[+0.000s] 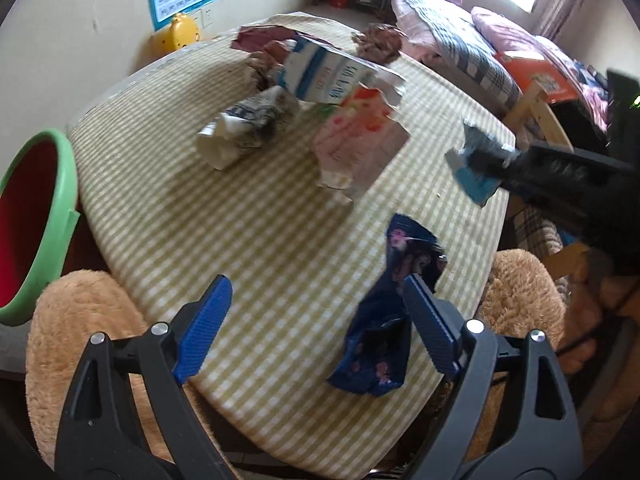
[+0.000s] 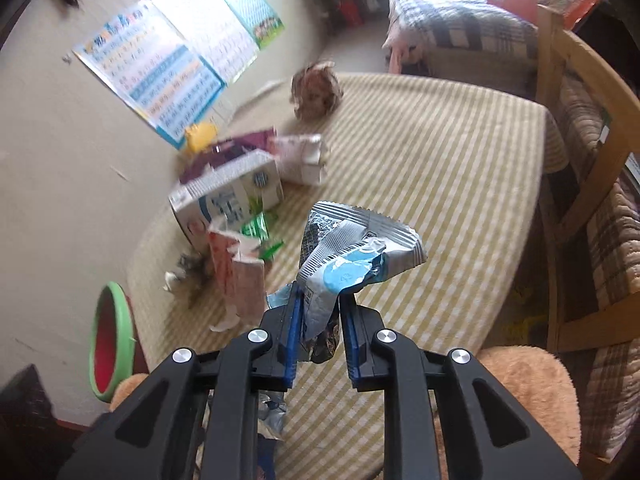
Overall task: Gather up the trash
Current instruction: 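Grasp the blue wrapper with the left tool while the right tool grasps a silver-blue wrapper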
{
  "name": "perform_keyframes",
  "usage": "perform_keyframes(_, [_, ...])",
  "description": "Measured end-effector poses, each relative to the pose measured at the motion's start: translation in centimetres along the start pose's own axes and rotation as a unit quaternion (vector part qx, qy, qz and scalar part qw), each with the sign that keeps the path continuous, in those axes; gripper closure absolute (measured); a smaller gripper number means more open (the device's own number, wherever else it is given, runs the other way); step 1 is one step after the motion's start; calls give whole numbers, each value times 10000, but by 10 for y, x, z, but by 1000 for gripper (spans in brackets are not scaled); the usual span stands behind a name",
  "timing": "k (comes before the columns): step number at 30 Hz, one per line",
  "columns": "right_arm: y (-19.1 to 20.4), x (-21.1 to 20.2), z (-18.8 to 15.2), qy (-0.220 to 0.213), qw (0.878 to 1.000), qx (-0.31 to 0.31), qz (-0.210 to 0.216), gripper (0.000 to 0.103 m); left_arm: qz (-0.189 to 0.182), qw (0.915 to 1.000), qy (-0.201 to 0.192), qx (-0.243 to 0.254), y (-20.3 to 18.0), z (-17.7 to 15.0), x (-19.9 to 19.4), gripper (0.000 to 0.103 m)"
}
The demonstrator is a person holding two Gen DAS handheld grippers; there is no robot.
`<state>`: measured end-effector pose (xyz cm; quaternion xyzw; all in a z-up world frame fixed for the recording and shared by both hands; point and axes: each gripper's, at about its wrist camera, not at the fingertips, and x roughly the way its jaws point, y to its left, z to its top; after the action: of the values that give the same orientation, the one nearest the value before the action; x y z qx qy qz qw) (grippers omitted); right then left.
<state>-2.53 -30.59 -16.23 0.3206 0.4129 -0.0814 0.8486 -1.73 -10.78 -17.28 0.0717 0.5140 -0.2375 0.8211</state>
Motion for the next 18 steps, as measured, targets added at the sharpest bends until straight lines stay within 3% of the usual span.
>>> perform_keyframes(5, [-7, 1, 2, 19, 9999, 116, 122, 85, 236, 9993, -16, 274, -20, -3, 11, 18])
perform_keyframes(10, [-1, 6, 6, 36, 9998, 11, 211, 85, 440, 9979, 253, 399, -30, -3, 31, 18])
perform_keyframes(13, [2, 7, 5, 38, 9996, -78, 262, 85, 533, 9969, 410, 412, -30, -3, 40, 40])
perform_keyframes(15, [4, 8, 3, 59, 9995, -113, 304, 85, 538, 9965, 423, 480, -30, -1, 40, 69])
perform_keyframes(18, [7, 10, 2, 87, 9992, -144, 359, 85, 519, 9969, 405, 439, -26, 4, 36, 78])
